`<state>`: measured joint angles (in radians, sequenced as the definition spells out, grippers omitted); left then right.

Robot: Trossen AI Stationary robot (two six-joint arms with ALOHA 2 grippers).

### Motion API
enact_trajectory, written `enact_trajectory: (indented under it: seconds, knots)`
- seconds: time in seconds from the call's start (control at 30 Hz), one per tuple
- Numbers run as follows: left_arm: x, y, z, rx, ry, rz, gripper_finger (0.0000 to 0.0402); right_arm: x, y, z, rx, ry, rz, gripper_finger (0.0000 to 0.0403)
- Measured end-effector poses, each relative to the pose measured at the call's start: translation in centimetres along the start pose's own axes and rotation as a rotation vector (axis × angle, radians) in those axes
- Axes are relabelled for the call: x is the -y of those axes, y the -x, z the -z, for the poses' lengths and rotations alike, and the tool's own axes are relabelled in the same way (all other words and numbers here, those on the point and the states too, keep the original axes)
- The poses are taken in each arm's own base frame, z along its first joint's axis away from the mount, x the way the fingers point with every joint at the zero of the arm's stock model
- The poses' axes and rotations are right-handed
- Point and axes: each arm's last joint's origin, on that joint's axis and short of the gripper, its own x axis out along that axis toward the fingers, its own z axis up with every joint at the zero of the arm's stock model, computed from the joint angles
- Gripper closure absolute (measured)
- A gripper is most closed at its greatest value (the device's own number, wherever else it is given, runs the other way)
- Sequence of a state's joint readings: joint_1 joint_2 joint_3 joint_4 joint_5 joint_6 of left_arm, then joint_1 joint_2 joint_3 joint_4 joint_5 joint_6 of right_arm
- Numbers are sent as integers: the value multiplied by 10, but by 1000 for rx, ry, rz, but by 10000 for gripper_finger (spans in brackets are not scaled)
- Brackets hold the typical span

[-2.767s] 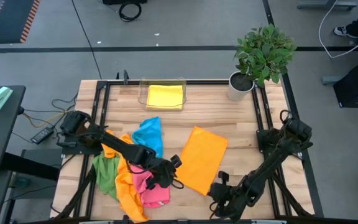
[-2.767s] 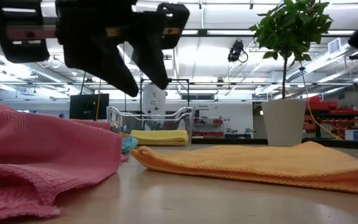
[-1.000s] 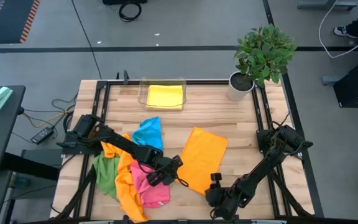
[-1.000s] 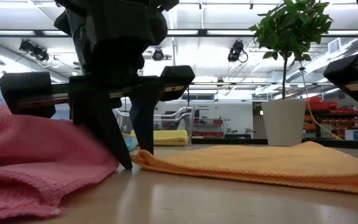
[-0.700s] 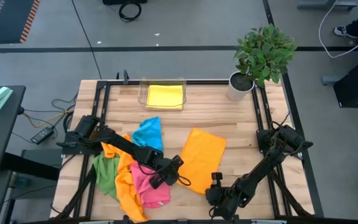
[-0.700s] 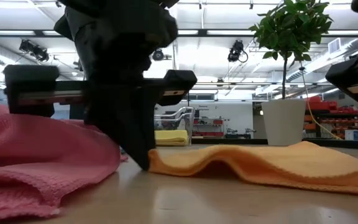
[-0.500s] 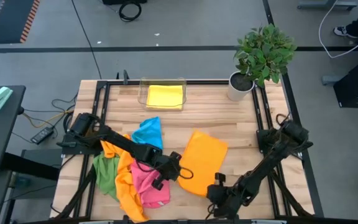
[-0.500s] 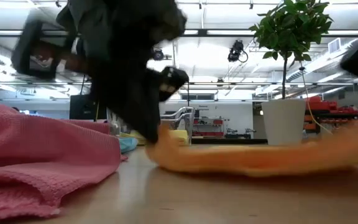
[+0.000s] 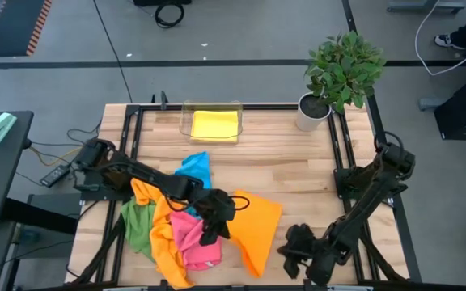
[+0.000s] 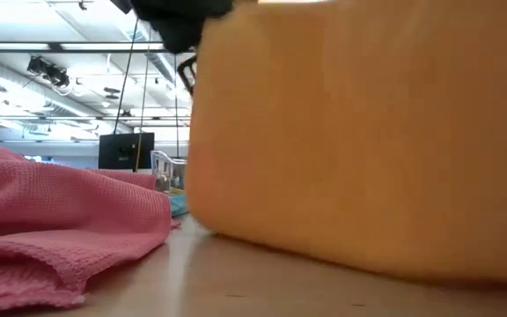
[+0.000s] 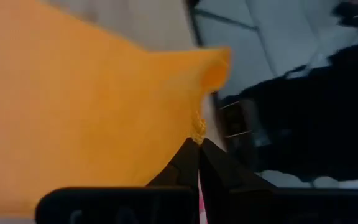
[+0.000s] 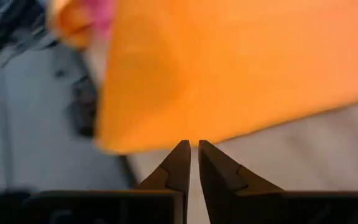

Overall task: Fold microfiber towels
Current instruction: Fold the orange microfiber towel

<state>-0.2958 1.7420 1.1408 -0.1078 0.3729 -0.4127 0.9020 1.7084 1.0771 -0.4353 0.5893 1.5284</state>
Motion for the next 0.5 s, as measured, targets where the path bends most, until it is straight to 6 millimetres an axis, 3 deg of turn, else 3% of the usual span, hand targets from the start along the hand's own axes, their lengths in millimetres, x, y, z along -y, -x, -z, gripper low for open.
enact_trajectory:
  seconds: [0.1,0.2,0.4,0.5]
  knots:
    - [-18,-4,1,-13,59,-62,395,11,-6,-10,26,-13,110,364]
    - [-31,-2,-3,5,79,-90,394,9,-10,-16,31,28,89,363]
    - [-41,3,-5,5,107,-107,395,-4,-10,-4,35,272,-21,363]
    - [-44,4,-6,6,96,-113,393,-1,-11,0,35,264,1,358]
